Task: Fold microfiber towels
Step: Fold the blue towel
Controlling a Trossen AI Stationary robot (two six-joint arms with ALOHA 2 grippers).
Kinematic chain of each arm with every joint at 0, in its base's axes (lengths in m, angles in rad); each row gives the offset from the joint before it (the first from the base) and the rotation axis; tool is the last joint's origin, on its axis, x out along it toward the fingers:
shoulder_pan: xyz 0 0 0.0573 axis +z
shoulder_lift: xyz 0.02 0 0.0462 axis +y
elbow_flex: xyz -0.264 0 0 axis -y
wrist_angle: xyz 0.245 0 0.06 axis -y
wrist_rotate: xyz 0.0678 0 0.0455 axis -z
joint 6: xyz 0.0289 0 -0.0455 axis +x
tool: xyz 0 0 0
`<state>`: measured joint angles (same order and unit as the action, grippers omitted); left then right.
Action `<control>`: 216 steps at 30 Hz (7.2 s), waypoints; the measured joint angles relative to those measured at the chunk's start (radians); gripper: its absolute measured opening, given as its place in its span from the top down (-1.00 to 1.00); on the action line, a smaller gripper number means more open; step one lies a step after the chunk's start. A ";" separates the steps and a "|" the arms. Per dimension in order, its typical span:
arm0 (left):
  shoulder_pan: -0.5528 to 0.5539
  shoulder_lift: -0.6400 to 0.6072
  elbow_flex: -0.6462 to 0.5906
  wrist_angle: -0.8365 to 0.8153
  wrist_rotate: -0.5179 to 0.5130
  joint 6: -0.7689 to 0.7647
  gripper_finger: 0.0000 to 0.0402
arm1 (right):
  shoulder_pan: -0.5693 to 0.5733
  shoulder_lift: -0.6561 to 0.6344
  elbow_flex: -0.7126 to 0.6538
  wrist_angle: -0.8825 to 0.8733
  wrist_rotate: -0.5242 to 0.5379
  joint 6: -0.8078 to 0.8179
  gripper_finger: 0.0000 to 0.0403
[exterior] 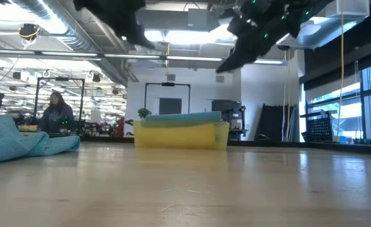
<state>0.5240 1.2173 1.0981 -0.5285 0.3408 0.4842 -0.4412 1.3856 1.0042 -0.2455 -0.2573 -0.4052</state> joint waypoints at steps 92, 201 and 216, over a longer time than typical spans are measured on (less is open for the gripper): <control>-0.704 0.091 0.088 0.037 -0.515 -0.055 1.00 | 0.608 0.121 -0.385 0.987 0.361 -0.046 0.13; -0.914 0.496 0.274 -0.187 -1.329 -0.138 0.26 | 0.746 0.287 -0.064 0.674 0.973 0.007 0.98; -0.920 0.496 0.274 -0.159 -1.327 -0.142 0.27 | 0.746 0.287 -0.064 0.673 0.972 0.008 0.98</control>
<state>-0.3962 1.7134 1.3720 -0.6872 -0.9867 0.3422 0.3046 1.6722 0.9398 0.4279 0.7143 -0.3969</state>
